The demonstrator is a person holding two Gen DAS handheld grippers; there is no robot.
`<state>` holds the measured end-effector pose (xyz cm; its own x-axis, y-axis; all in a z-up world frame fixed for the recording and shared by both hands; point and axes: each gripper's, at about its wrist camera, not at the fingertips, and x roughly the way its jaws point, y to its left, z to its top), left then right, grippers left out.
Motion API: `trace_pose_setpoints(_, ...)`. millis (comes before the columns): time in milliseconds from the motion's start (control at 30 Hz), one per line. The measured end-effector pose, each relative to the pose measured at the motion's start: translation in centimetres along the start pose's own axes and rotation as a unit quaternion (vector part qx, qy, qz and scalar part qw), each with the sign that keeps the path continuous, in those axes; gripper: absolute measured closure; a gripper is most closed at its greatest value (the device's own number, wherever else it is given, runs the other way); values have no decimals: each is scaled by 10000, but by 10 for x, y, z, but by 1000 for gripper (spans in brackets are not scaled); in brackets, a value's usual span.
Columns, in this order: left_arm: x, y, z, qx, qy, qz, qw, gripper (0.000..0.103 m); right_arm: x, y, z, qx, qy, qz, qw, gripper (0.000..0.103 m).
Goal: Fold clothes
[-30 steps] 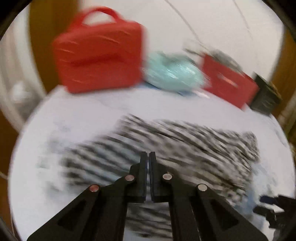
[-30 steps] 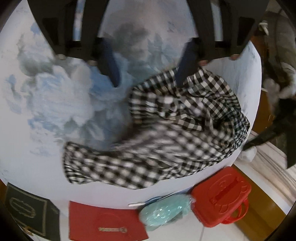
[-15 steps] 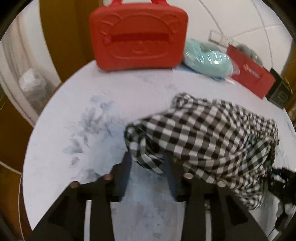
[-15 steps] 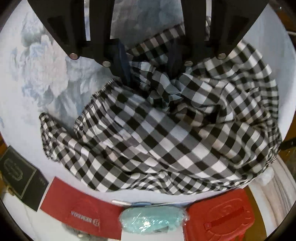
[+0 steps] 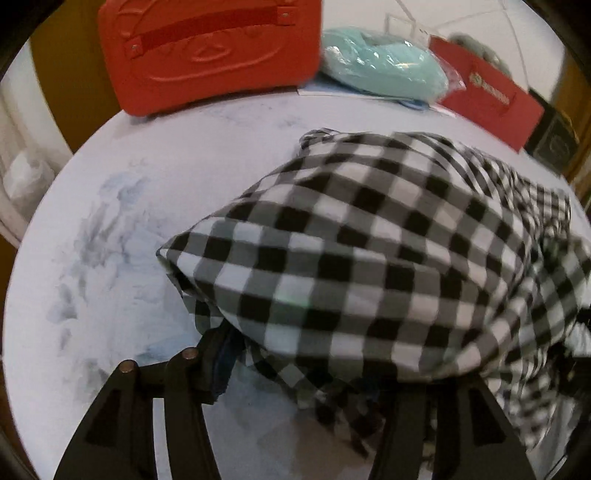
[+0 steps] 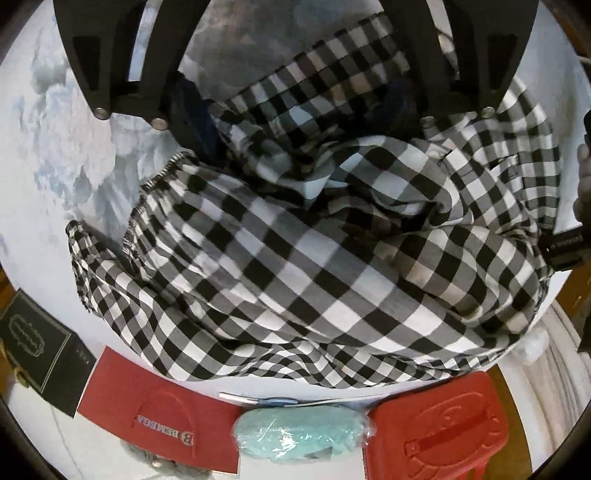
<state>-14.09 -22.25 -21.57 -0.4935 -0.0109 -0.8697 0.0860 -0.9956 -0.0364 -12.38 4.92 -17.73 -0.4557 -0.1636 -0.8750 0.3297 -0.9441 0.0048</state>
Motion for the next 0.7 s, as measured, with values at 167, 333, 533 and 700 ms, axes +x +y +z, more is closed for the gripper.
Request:
trace_pose_setpoints(167,-10,-18,4,117,0,92,9999,94,-9,-15,5,440,-72,-58,9990,81)
trace_pose_setpoints(333,-61,-28,8,23,-220,-464,9987,94,-53,-58,3,1159,-677,-110,9909,85)
trace_pose_setpoints(533,-123,-66,-7,24,-37,-1471,9891,86,-149,-133,-21,1556,-1450,-837,9735,86)
trace_pose_setpoints(700,-147,-104,-23,224,7,-1337,9908,70,-173,-202,-81,1936,-1063,-1605,9620,87)
